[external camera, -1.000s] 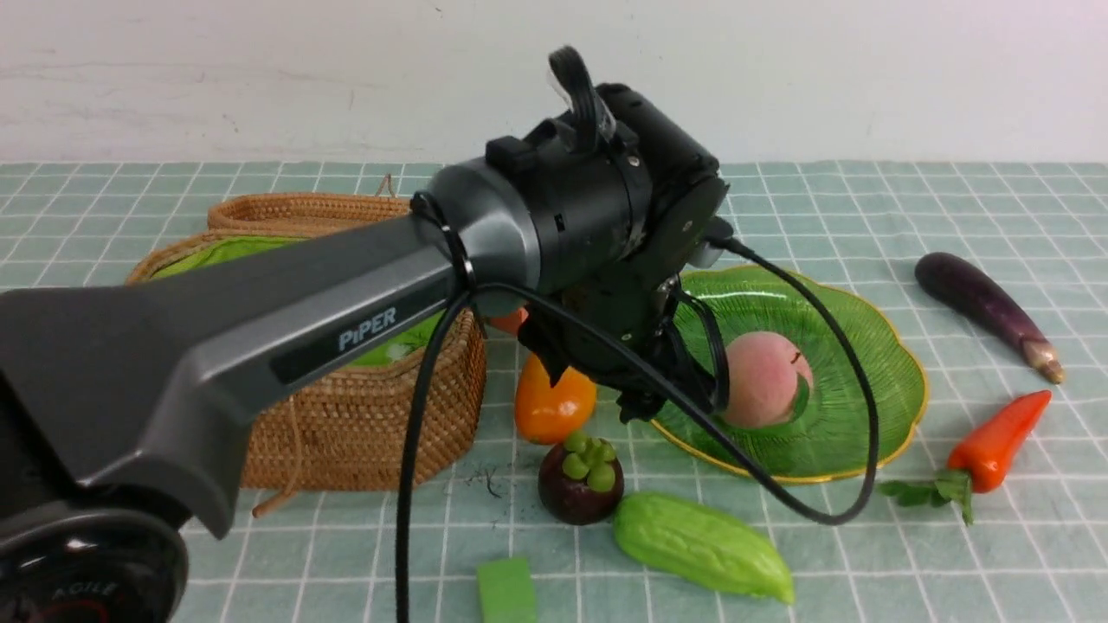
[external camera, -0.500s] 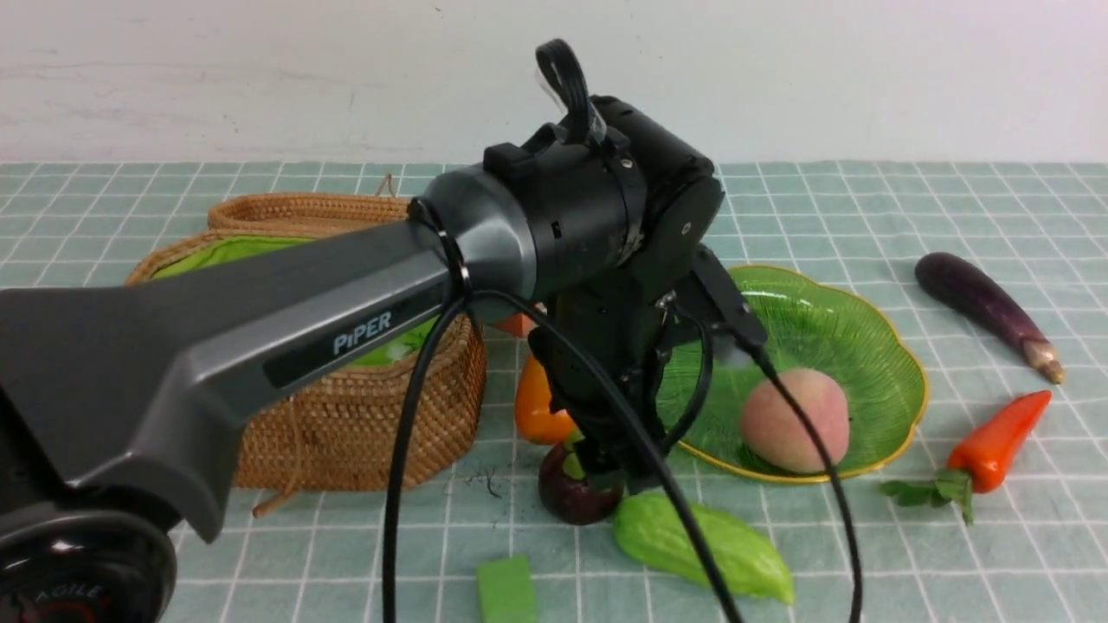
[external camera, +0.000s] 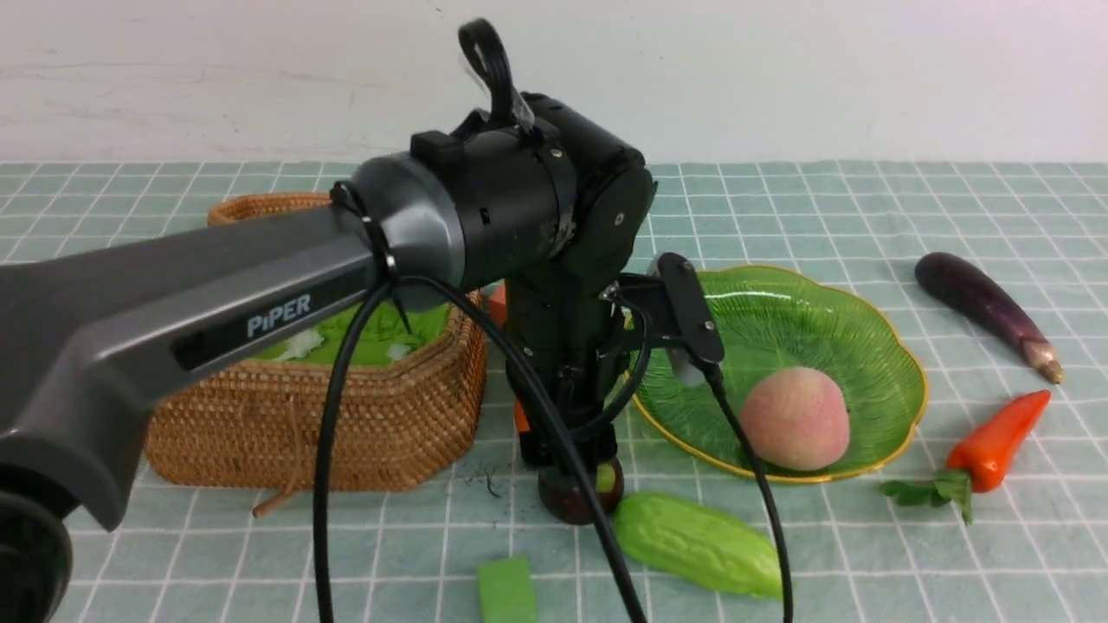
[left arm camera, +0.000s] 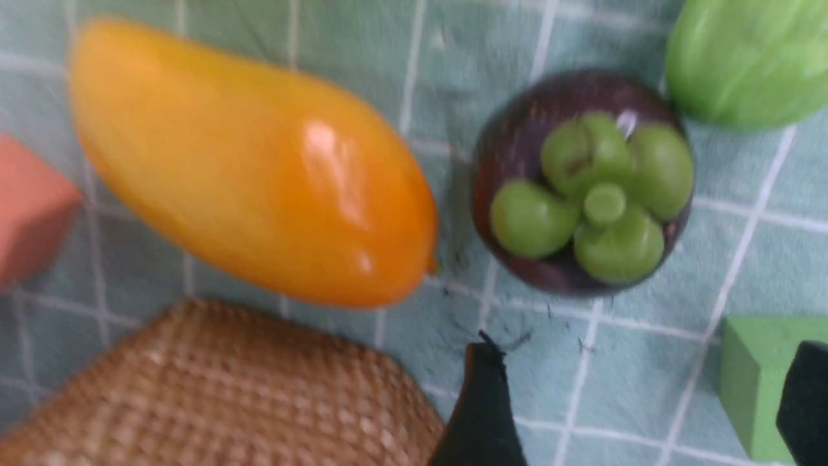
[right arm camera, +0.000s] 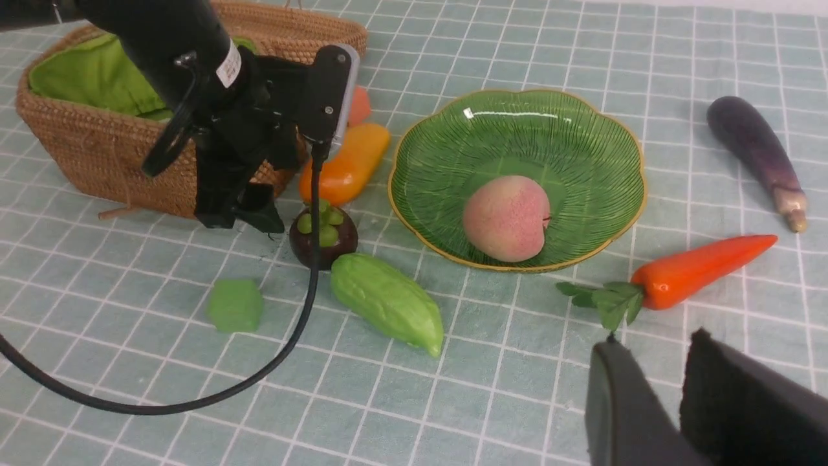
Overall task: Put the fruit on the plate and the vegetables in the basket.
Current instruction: Grab a mangosteen with your left arm and put it on the plate on the right
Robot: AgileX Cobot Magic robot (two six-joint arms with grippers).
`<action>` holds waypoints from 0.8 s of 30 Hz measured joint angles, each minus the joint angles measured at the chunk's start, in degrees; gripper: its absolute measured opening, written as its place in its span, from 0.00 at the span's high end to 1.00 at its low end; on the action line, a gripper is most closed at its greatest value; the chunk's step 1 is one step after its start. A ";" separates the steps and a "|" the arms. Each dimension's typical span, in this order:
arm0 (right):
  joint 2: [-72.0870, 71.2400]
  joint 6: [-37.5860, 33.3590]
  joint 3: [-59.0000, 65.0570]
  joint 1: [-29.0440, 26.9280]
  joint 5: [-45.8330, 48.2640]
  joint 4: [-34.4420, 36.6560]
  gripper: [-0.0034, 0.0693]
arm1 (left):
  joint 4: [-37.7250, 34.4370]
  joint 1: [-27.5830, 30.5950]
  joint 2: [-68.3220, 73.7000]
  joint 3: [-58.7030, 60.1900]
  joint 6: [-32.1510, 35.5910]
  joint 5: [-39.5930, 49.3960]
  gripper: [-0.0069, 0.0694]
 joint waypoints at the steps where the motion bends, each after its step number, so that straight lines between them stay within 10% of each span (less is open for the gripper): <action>1: 0.00 -0.42 0.00 0.00 0.00 0.00 0.73 | -0.30 0.00 0.28 0.04 2.91 -1.85 0.18; 10: 0.00 -1.73 0.00 0.00 1.17 0.00 0.73 | -1.92 0.05 4.37 0.18 17.12 -7.25 0.18; 24: 0.00 -1.91 0.00 0.00 1.22 0.36 0.73 | -1.87 0.12 8.15 0.18 17.70 -8.54 0.21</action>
